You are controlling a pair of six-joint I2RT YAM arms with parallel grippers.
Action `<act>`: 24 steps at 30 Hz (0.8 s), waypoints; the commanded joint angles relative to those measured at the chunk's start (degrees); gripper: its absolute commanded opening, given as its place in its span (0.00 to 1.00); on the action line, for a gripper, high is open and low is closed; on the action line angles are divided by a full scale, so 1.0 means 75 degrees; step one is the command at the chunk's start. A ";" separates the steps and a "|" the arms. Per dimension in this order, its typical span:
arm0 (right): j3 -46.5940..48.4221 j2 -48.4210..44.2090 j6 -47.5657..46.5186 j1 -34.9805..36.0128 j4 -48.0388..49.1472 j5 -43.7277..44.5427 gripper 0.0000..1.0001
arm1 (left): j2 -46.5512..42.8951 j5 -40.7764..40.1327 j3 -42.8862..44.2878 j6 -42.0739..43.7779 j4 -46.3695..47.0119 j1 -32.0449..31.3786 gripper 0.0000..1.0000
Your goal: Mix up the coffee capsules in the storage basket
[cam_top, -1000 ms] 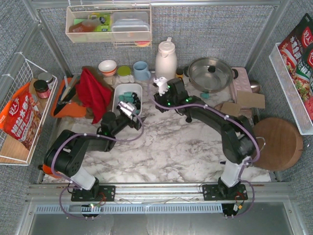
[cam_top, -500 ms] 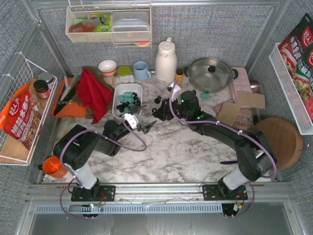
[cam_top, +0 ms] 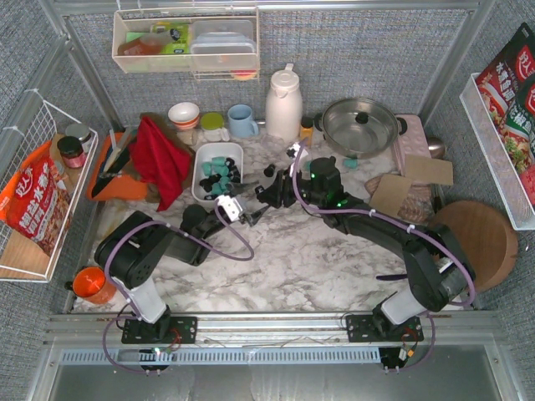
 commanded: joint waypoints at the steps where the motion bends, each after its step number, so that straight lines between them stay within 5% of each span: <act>1: 0.0004 -0.0077 0.0048 0.0014 0.0237 -0.0084 0.30 | -0.0022 0.0084 0.0064 0.0154 0.0493 -0.0022 0.71; 13: 0.0250 -0.0037 -0.0056 0.0038 -0.0414 -0.0015 0.37 | -0.0156 -0.0105 -0.0046 0.0273 0.0462 -0.0078 0.39; 19: 0.0510 0.0069 -0.0077 0.0032 -0.0815 0.0077 0.55 | -0.0150 -0.0243 -0.0158 0.0251 0.0450 -0.0079 0.33; 24: 0.1008 -0.0037 -0.0439 -0.0045 -0.1449 0.0396 0.60 | -0.0148 -0.0531 -0.0325 0.0261 0.0333 -0.0078 0.32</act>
